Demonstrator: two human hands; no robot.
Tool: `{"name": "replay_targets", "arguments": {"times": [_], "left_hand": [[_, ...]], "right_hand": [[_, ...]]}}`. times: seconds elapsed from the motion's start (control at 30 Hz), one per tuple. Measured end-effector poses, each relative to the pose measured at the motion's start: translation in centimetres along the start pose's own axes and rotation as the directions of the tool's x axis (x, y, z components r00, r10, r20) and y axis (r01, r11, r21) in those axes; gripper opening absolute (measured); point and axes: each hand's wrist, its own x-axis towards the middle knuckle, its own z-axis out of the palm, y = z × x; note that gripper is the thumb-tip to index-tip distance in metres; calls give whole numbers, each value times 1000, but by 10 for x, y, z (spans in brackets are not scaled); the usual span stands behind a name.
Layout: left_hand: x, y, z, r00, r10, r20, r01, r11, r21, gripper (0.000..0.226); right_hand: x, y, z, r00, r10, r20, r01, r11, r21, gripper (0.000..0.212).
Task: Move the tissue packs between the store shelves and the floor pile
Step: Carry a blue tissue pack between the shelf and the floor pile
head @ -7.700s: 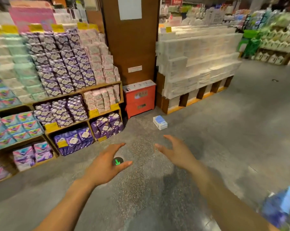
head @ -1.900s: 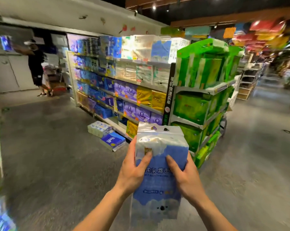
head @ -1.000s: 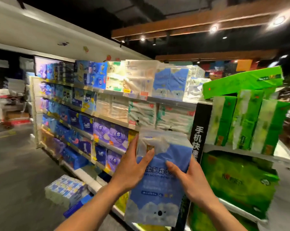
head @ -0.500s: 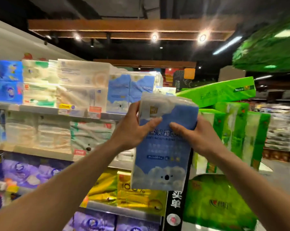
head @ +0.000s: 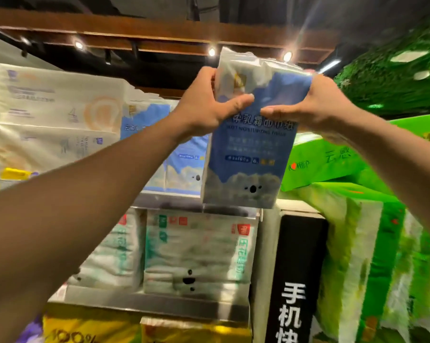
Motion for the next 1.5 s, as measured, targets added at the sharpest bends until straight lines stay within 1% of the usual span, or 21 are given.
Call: {"name": "replay_targets", "arguments": {"times": [0.07, 0.13, 0.17, 0.33, 0.37, 0.4, 0.47, 0.5, 0.6, 0.73, 0.83, 0.97, 1.03, 1.1, 1.17, 1.23, 1.3, 1.33, 1.4, 1.43, 1.5], "left_hand": [[19, -18, 8, 1000, 5, 23, -6, 1000, 18, 60], [33, -32, 15, 999, 15, 42, -15, 1000, 11, 62], [38, -39, 18, 999, 19, 46, -19, 1000, 2, 63], [61, -65, 28, 998, 45, 43, -45, 999, 11, 59], [64, -68, 29, 998, 52, 47, -51, 999, -7, 59], [66, -71, 30, 997, 59, 53, -58, 998, -20, 59], [68, -75, 33, 995, 79, 57, -77, 996, -34, 59], [69, -77, 35, 994, 88, 58, -85, 995, -42, 60], [70, -81, 40, 995, 94, 39, -90, 991, -96, 61], [69, -83, 41, 995, 99, -22, -101, 975, -196, 62], [71, -86, 42, 995, 90, -38, -96, 973, -210, 65], [68, -97, 44, 995, 96, 3, -95, 988, -125, 70], [66, -103, 45, 994, 101, 32, -100, 994, -43, 74], [67, -107, 46, 993, 117, 31, -120, 989, 82, 78], [68, -109, 47, 991, 133, 13, -132, 964, 229, 80], [70, -110, 48, 986, 164, -8, -149, 916, 372, 85], [71, -114, 49, 977, 215, -3, -191, 875, 445, 94], [71, -117, 51, 971, 238, 9, -212, 850, 481, 99], [72, -127, 55, 973, 226, 41, -211, 809, 549, 109], [72, -132, 56, 980, 192, 52, -188, 812, 552, 112], [73, -138, 60, 988, 146, 59, -154, 829, 538, 120]], "right_hand": [[15, 17, 3, 999, 19, -48, -23, 997, -80, 25], [25, 31, 8, 991, 58, -120, -71, 992, -108, 25], [29, 37, 11, 988, 70, -140, -88, 988, -129, 29], [43, 50, 24, 965, 139, -224, -192, 953, -235, 69], [46, 50, 25, 958, 142, -248, -208, 942, -263, 71], [49, 50, 26, 955, 142, -262, -219, 931, -292, 66], [51, 51, 26, 955, 142, -262, -230, 909, -347, 51], [51, 49, 26, 952, 147, -267, -245, 891, -381, 48], [52, 41, 21, 943, 182, -280, -297, 839, -455, 57], [54, 20, 19, 945, 211, -249, -312, 808, -499, 47], [57, 16, 23, 937, 232, -259, -334, 810, -483, 48], [57, 32, 35, 941, 196, -276, -322, 771, -550, 61], [52, 40, 44, 940, 201, -276, -324, 783, -530, 69], [49, 50, 50, 935, 202, -293, -327, 810, -487, 81], [46, 61, 55, 935, 181, -304, -308, 841, -446, 89], [45, 74, 59, 933, 159, -323, -287, 869, -403, 90], [43, 84, 63, 918, 179, -353, -309, 883, -354, 89], [43, 86, 64, 914, 207, -350, -335, 872, -358, 85], [44, 91, 64, 908, 276, -316, -401, 789, -466, 78], [46, 94, 64, 907, 297, -298, -415, 749, -516, 76], [52, 97, 64, 903, 332, -271, -429, 708, -561, 76]]}}
